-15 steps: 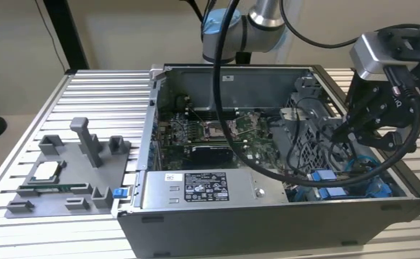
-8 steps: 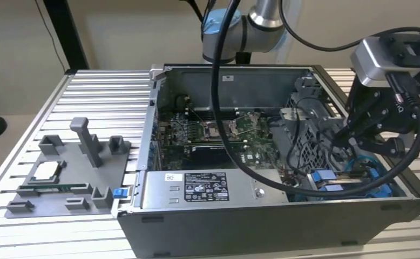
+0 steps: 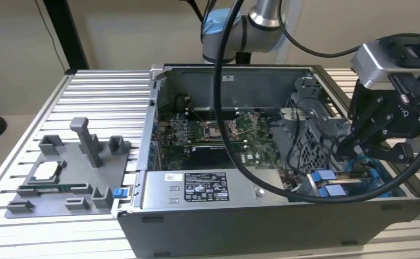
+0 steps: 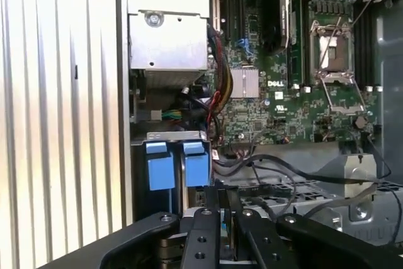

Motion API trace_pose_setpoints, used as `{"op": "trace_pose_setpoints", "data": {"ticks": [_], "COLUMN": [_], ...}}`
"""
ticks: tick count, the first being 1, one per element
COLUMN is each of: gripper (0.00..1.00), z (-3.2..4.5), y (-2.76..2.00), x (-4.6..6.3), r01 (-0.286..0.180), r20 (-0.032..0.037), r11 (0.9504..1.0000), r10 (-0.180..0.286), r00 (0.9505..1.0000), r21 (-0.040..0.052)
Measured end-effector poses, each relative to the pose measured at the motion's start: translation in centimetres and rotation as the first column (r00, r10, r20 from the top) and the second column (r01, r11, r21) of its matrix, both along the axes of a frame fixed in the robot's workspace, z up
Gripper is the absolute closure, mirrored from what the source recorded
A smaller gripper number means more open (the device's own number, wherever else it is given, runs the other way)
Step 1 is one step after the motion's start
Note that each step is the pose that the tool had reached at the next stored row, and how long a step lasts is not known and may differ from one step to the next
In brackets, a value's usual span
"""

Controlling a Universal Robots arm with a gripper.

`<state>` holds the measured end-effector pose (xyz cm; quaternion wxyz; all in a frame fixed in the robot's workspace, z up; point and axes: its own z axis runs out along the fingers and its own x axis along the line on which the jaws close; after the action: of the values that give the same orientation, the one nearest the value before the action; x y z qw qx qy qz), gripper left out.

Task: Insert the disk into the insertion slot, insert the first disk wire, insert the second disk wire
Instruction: 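Insert the second disk wire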

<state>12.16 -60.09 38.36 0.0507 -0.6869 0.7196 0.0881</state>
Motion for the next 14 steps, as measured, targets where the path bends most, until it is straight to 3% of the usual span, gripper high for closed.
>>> {"op": "trace_pose_setpoints", "data": {"ticks": [2, 4, 5, 6, 10, 14], "gripper": [1.0, 1.0, 1.0, 1.0, 1.0, 1.0], "z": [-0.01, -0.01, -0.05, -0.14, -0.8, -1.27], "y": [0.0, 0.0, 0.01, 0.04, 0.43, 1.42], "x": [0.0, -0.1, -0.1, -0.1, -0.2, -0.2], "r01": [0.0, 0.0, 0.0, 0.001, 0.001, 0.002], "r20": [0.0223, 0.0338, 0.0375, 0.0424, 0.0521, 0.064], "r11": [0.9997, 0.9985, 0.9979, 0.9976, 0.9975, 0.9972], "r10": [0.001, 0.001, 0.002, 0.002, 0.002, 0.003], "r00": [0.9998, 0.9994, 0.9993, 0.9991, 0.9986, 0.9979], "r21": [-0.0263, -0.0548, -0.0642, -0.0695, -0.0708, -0.0743]}}
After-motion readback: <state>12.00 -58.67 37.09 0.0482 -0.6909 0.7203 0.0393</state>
